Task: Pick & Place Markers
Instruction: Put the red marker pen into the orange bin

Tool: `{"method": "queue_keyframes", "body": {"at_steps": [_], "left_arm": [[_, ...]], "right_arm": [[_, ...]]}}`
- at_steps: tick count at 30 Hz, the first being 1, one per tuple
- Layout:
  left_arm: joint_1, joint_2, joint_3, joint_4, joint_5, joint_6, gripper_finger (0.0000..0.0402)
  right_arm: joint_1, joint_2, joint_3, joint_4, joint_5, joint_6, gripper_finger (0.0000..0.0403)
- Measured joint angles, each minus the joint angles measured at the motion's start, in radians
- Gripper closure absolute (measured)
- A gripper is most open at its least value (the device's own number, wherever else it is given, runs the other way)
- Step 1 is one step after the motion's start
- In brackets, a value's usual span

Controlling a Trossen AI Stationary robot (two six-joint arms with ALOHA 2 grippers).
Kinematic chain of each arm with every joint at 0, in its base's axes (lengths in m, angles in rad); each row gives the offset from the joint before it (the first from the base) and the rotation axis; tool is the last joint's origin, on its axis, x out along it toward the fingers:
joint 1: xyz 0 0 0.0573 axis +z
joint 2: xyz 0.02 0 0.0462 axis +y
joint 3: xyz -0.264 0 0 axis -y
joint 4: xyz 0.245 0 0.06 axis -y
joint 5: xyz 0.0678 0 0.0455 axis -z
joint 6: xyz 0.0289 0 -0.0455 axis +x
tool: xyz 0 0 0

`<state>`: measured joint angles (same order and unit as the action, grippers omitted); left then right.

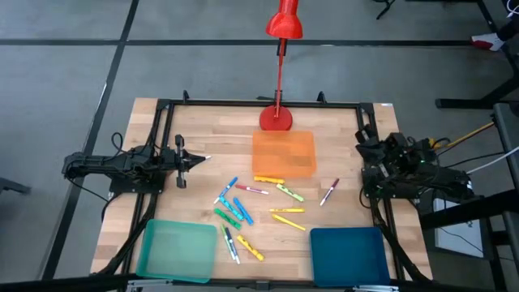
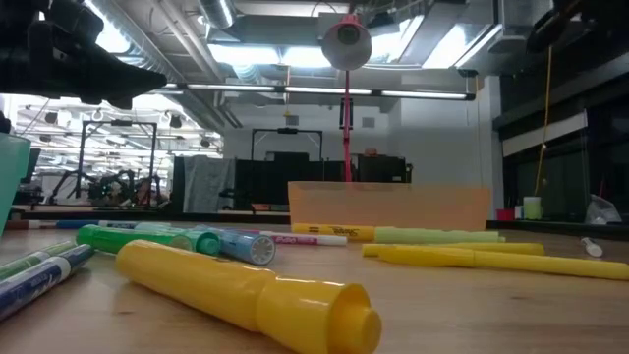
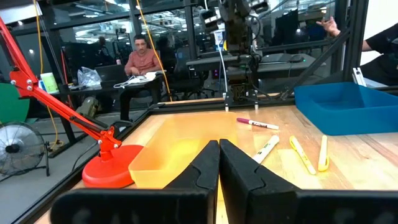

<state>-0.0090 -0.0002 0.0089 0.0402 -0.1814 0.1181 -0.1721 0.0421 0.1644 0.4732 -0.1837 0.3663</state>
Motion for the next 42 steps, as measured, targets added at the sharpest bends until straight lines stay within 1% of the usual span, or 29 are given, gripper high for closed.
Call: {"method": "queue_keyframes", "body": {"at_steps": [6, 16, 21, 30, 33, 36, 42], "left_arm": [[0.000, 0.000, 0.000, 0.000, 0.000, 0.000, 0.0391], [0.000, 0.000, 0.000, 0.000, 0.000, 0.000, 0.0396], [0.000, 0.000, 0.000, 0.000, 0.000, 0.000, 0.0392], [0.000, 0.000, 0.000, 0.000, 0.000, 0.000, 0.0396], [0.000, 0.000, 0.000, 0.000, 0.000, 0.000, 0.0394], [0.000, 0.000, 0.000, 0.000, 0.000, 0.000, 0.0391], [0.000, 0.000, 0.000, 0.000, 0.000, 0.000, 0.0395]], "right_arm": [[0.000, 0.059, 0.135, -0.103, 0.000, -0.036, 0.0370], [0.000, 0.215, 0.422, -0.460, -0.003, -0.142, 0.0370], [0.000, 0.301, 0.556, -0.590, -0.003, -0.171, 0.0370], [0.000, 0.443, 0.744, -0.667, -0.029, -0.221, 0.0370], [0.000, 0.489, 0.792, -0.667, -0.028, -0.225, 0.0370], [0.000, 0.535, 0.836, -0.674, -0.028, -0.266, 0.0370], [0.000, 0.624, 0.902, -0.678, -0.028, -0.292, 0.0370]]}}
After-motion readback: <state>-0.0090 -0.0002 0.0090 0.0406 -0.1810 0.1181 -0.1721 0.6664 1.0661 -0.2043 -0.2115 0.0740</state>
